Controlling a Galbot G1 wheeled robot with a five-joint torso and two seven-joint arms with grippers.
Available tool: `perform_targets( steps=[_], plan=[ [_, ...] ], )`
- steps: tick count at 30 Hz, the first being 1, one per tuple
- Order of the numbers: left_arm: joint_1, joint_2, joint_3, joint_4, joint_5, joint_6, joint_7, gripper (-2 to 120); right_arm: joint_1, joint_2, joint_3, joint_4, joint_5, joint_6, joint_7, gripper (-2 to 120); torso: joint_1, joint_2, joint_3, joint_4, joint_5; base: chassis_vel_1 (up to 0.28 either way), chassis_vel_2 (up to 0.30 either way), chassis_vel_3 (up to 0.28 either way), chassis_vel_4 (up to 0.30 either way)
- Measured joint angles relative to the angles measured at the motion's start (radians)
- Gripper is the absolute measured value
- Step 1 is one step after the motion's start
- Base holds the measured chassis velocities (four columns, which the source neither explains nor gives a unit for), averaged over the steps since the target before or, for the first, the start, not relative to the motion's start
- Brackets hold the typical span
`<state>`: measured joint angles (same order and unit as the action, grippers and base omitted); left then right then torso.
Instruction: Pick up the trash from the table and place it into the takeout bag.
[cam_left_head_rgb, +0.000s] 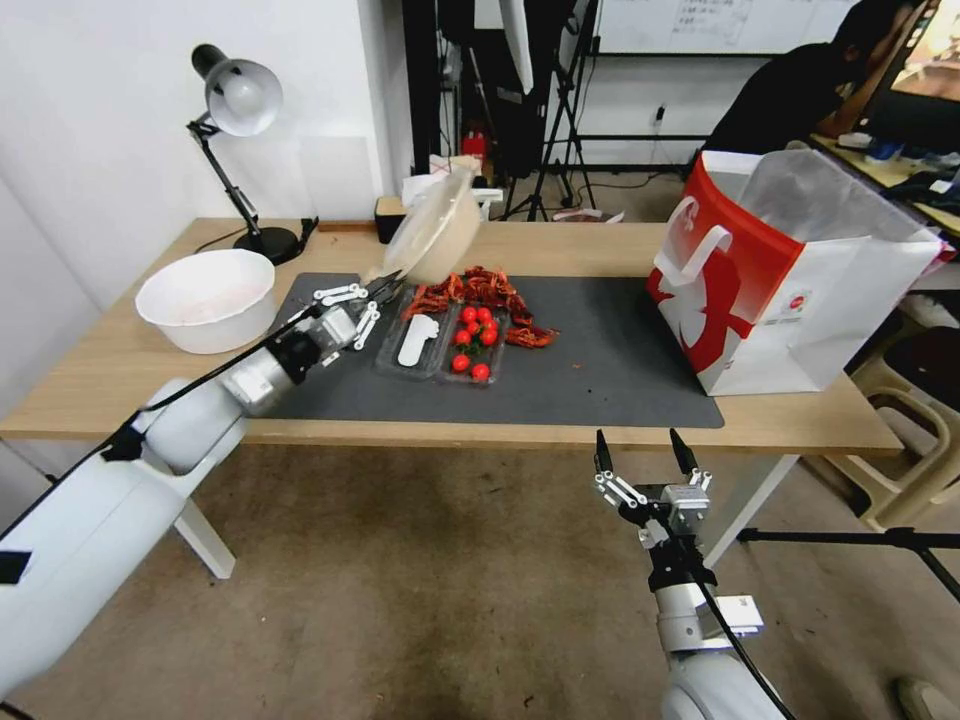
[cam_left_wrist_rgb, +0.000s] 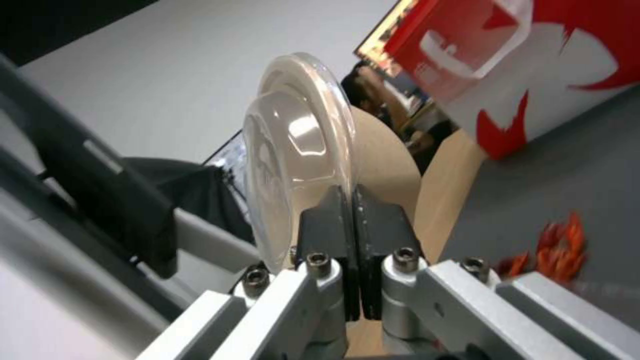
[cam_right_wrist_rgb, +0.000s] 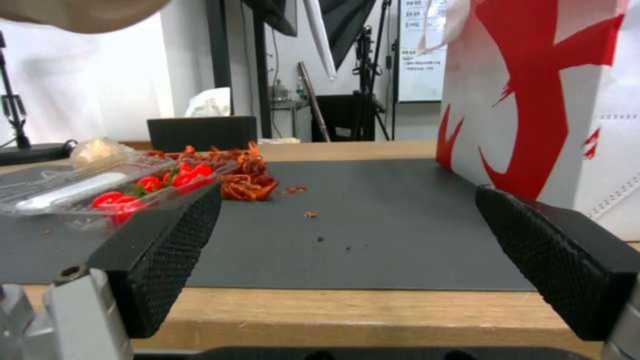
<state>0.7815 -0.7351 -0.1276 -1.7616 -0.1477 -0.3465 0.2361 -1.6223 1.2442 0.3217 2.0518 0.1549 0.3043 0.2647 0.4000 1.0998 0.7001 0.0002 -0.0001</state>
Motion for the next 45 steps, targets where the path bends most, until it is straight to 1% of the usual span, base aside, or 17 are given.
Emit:
perform_targets(
  steps=[1, 4, 5, 6, 7, 11, 12, 13, 14, 17, 18, 24, 29, 32, 37, 40, 45],
  plan=[
    [0.000, 0.000, 0.000, 0.000, 0.000, 0.000, 0.000, 0, 0.000, 0.000, 0.000, 0.000, 0.000, 0.000, 0.000, 96, 0.000, 0.000, 0.000, 0.0000, 0.0000, 0.000, 0.000, 0.000, 0.000],
    [-0.107, -0.022, 0.112, 0.031, -0.026, 0.015, 0.000, 0, 0.006, 0.002, 0.005, 0.000, -0.001, -0.005, 0.001, 96, 0.000, 0.000, 0.000, -0.0001, 0.0001, 0.000, 0.000, 0.000, 0.000],
    [-0.107, -0.022, 0.112, 0.031, -0.026, 0.015, 0.000, 0, 0.006, 0.002, 0.005, 0.000, -0.001, -0.005, 0.001, 96, 0.000, 0.000, 0.000, -0.0001, 0.0001, 0.000, 0.000, 0.000, 0.000],
    [-0.195, -0.047, 0.201, 0.060, -0.045, 0.025, -0.001, 0, 0.007, 0.003, 0.008, 0.000, -0.002, -0.006, 0.002, 96, 0.000, 0.000, 0.000, 0.0000, 0.0003, 0.000, 0.000, 0.000, 0.000],
    [-0.195, -0.047, 0.201, 0.060, -0.045, 0.025, -0.001, 0, 0.007, 0.003, 0.008, 0.000, -0.002, -0.006, 0.002, 96, 0.000, 0.000, 0.000, 0.0000, 0.0003, 0.000, 0.000, 0.000, 0.000],
    [-0.357, -0.119, 0.333, 0.135, -0.086, 0.034, -0.003, 0, 0.009, 0.003, 0.015, -0.002, -0.002, -0.007, 0.003, 96, 0.000, 0.000, 0.000, -0.0001, 0.0007, 0.000, 0.000, 0.000, 0.000],
    [-0.357, -0.119, 0.333, 0.135, -0.086, 0.034, -0.003, 0, 0.009, 0.003, 0.015, -0.002, -0.002, -0.007, 0.003, 96, 0.000, 0.000, 0.000, -0.0001, 0.0007, 0.000, 0.000, 0.000, 0.000],
    [-0.426, -0.168, 0.389, 0.177, -0.105, 0.034, -0.003, 0, 0.011, 0.005, 0.017, -0.004, -0.003, -0.008, 0.004, 96, 0.000, 0.000, 0.000, -0.0004, 0.0000, 0.000, 0.000, 0.000, 0.000],
    [-0.426, -0.168, 0.389, 0.177, -0.105, 0.034, -0.003, 0, 0.011, 0.005, 0.017, -0.004, -0.003, -0.008, 0.004, 96, 0.000, 0.000, 0.000, -0.0004, 0.0000, 0.000, 0.000, 0.000, 0.000],
    [-0.534, -0.266, 0.488, 0.247, -0.136, 0.031, -0.003, 0, 0.016, 0.014, 0.018, -0.006, -0.006, -0.011, 0.005, 96, 0.000, 0.000, 0.000, -0.0002, 0.0004, 0.000, 0.000, 0.000, 0.000],
    [-0.534, -0.266, 0.488, 0.247, -0.136, 0.031, -0.003, 0, 0.016, 0.014, 0.018, -0.006, -0.006, -0.011, 0.005, 96, 0.000, 0.000, 0.000, -0.0002, 0.0004, 0.000, 0.000, 0.000, 0.000],
    [-0.659, -0.371, 0.588, 0.322, -0.162, 0.028, -0.003, 0, 0.022, 0.020, 0.020, -0.014, -0.009, -0.012, 0.007, 96, 0.000, 0.000, 0.000, -0.0003, 0.0004, 0.000, 0.000, 0.000, 0.000],
    [-0.710, -0.419, 0.629, 0.359, -0.184, 0.028, -0.003, 0, 0.022, 0.023, 0.020, -0.014, -0.009, -0.012, 0.008, 96, 0.000, 0.000, 0.000, -0.0002, 0.0002, 0.000, 0.000, 0.000, 0.000],
    [-0.764, -0.468, 0.678, 0.391, -0.220, 0.030, -0.006, 0, 0.022, 0.024, 0.021, -0.015, -0.009, -0.012, 0.009, 96, 0.000, 0.000, 0.000, -0.0004, 0.0002, 0.000, 0.000, 0.000, 0.000],
    [-0.802, -0.505, 0.704, 0.415, -0.244, 0.034, -0.008, 0, 0.025, 0.025, 0.021, -0.017, -0.010, -0.012, 0.009, 96, 0.000, 0.000, 0.000, 0.0000, 0.0003, 0.000, 0.000, 0.000, 0.000],
    [-0.841, -0.560, 0.723, 0.447, -0.270, 0.042, -0.009, 0, 0.032, 0.027, 0.020, -0.023, -0.011, -0.012, 0.009, 96, 0.000, 0.000, 0.000, -0.0002, 0.0004, 0.000, 0.000, 0.000, 0.000],
    [-0.869, -0.617, 0.745, 0.480, -0.301, 0.053, -0.011, 0, 0.033, 0.027, 0.020, -0.023, -0.011, -0.012, 0.010, 96, 0.000, 0.000, 0.000, 0.0000, 0.0003, 0.000, 0.000, 0.000, 0.000]
  ],
)
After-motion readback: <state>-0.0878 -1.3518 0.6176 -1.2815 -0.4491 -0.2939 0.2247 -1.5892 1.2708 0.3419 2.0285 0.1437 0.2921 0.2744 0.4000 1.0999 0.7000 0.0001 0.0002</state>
